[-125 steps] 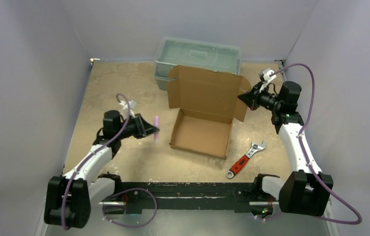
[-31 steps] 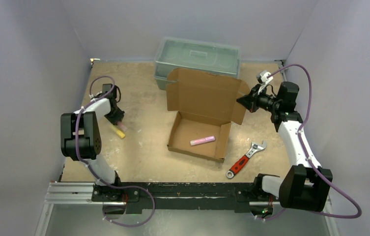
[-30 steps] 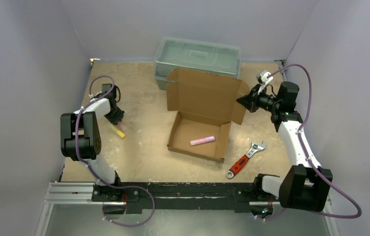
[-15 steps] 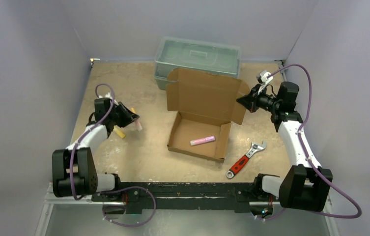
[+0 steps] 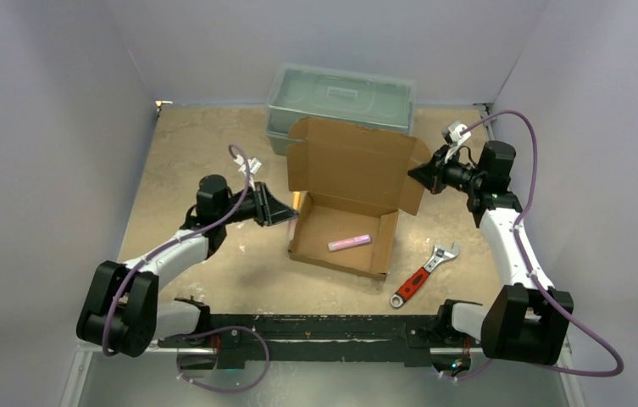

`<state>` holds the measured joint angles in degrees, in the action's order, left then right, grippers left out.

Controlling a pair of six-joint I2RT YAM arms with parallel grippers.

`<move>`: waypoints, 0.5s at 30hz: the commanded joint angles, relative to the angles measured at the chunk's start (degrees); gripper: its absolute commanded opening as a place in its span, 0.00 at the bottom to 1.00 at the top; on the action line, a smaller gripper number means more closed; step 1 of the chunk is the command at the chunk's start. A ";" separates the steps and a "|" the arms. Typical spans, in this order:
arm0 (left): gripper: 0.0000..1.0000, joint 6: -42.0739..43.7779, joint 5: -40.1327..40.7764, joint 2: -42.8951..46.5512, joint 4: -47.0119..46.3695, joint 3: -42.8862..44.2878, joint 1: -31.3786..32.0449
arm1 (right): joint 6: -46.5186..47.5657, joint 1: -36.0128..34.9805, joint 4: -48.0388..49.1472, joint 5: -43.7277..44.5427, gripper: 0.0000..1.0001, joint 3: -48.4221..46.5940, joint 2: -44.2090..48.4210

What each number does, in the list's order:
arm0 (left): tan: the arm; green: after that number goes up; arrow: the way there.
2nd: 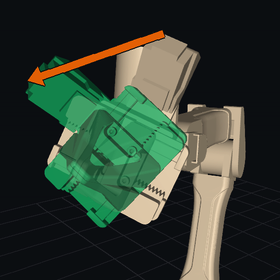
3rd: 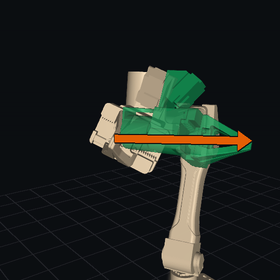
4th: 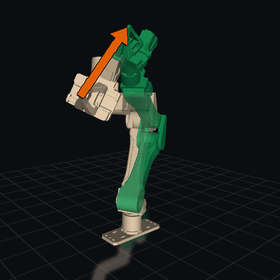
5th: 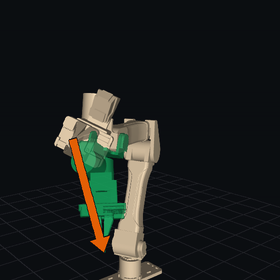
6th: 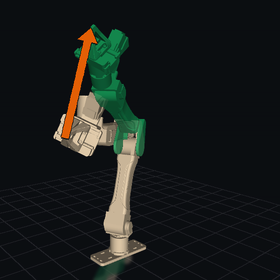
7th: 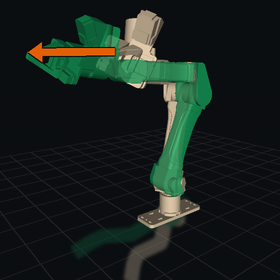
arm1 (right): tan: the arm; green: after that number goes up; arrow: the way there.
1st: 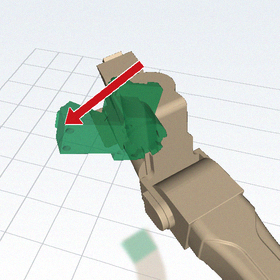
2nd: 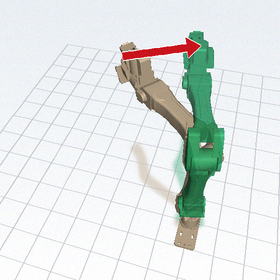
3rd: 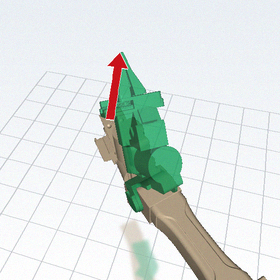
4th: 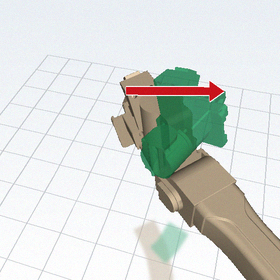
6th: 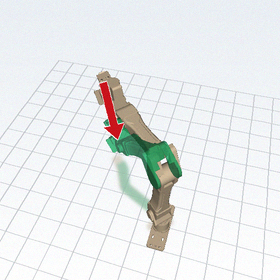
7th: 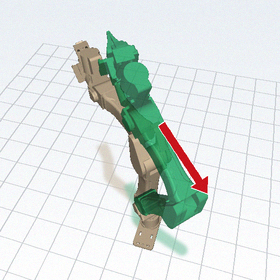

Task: Fold the paper box

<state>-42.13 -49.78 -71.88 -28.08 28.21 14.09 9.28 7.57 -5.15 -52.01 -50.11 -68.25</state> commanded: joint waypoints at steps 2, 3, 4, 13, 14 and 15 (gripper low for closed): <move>0.13 11.15 6.53 0.26 7.38 7.00 6.51 | 0.91 0.25 0.66 -1.20 0.00 -0.25 -0.32; 0.16 11.79 7.82 -0.16 8.02 7.82 7.56 | 0.91 0.25 0.66 -1.19 0.00 -0.21 -0.31; 0.18 12.28 9.29 -0.67 8.68 8.64 8.57 | 0.92 0.25 0.66 -1.25 0.00 -0.25 -0.31; 0.35 15.46 16.64 -6.98 13.38 15.81 15.47 | 0.99 0.25 0.58 -1.10 0.00 -0.25 -0.13; 0.36 15.54 16.86 -6.92 13.65 15.90 15.52 | 1.00 0.25 0.58 -1.16 0.00 -0.25 -0.13; 0.37 15.65 17.09 -6.65 13.85 15.91 15.53 | 1.00 0.25 0.58 -1.16 0.00 -0.25 -0.13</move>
<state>-29.23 -35.55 -78.52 -15.81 41.60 28.97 9.30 7.57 -5.15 -52.01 -50.11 -68.25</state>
